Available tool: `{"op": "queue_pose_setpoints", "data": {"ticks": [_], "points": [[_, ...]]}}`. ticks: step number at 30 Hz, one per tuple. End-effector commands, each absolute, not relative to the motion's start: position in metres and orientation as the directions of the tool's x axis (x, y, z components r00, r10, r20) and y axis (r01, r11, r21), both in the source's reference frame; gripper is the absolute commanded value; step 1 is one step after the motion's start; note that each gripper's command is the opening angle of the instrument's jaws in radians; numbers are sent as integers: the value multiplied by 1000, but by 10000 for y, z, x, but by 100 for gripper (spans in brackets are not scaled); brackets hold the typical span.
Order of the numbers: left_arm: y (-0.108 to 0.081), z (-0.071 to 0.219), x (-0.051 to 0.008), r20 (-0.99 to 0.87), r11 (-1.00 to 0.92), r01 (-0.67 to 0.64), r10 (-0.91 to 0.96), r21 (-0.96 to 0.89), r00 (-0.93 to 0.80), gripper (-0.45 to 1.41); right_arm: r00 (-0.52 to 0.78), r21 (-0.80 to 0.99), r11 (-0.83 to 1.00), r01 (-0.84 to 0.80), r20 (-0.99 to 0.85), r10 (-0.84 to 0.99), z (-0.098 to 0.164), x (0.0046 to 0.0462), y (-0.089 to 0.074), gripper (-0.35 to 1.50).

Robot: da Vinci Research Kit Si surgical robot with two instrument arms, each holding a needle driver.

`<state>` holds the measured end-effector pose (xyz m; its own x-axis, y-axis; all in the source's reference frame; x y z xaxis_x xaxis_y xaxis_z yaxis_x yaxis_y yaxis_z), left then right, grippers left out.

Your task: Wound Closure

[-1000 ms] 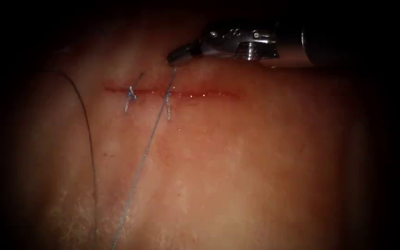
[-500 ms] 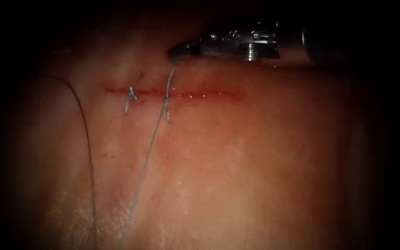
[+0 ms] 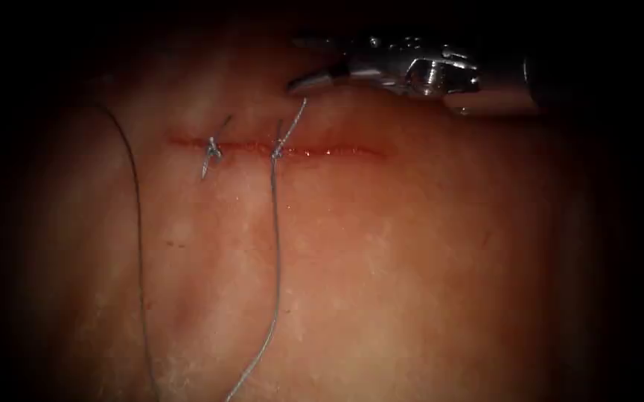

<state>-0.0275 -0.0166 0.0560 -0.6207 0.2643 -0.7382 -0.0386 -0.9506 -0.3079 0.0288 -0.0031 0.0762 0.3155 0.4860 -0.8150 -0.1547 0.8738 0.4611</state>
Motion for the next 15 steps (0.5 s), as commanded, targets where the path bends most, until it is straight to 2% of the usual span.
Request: {"op": "queue_pose_setpoints", "data": {"ticks": [1,2,6,8,13,14,15], "points": [[-166,568,-279,-738,-950,-42,266,-308,-620,-45,283,513,838,-184,-789,545,764,283,-32,108],[-164,568,-278,-738,-951,-43,267,-308,-620,-45,245,577,789,-212,-750,614,763,270,-37,106],[-158,561,-273,-737,-953,-46,261,-298,-623,-45,188,641,737,-212,-714,675,759,249,-46,111],[-143,551,-270,-743,-958,-53,254,-283,-619,-45,167,643,739,-201,-721,672,755,239,-56,121],[-113,537,-270,-745,-968,-59,226,-244,-628,-45,156,640,742,-200,-726,669,746,241,-75,116],[-87,530,-270,-744,-972,-61,212,-225,-633,-45,160,623,756,-203,-740,653,737,252,-85,108],[-78,529,-270,-744,-974,-60,208,-221,-635,-45,160,618,759,-205,-744,649,735,256,-88,108]]}}
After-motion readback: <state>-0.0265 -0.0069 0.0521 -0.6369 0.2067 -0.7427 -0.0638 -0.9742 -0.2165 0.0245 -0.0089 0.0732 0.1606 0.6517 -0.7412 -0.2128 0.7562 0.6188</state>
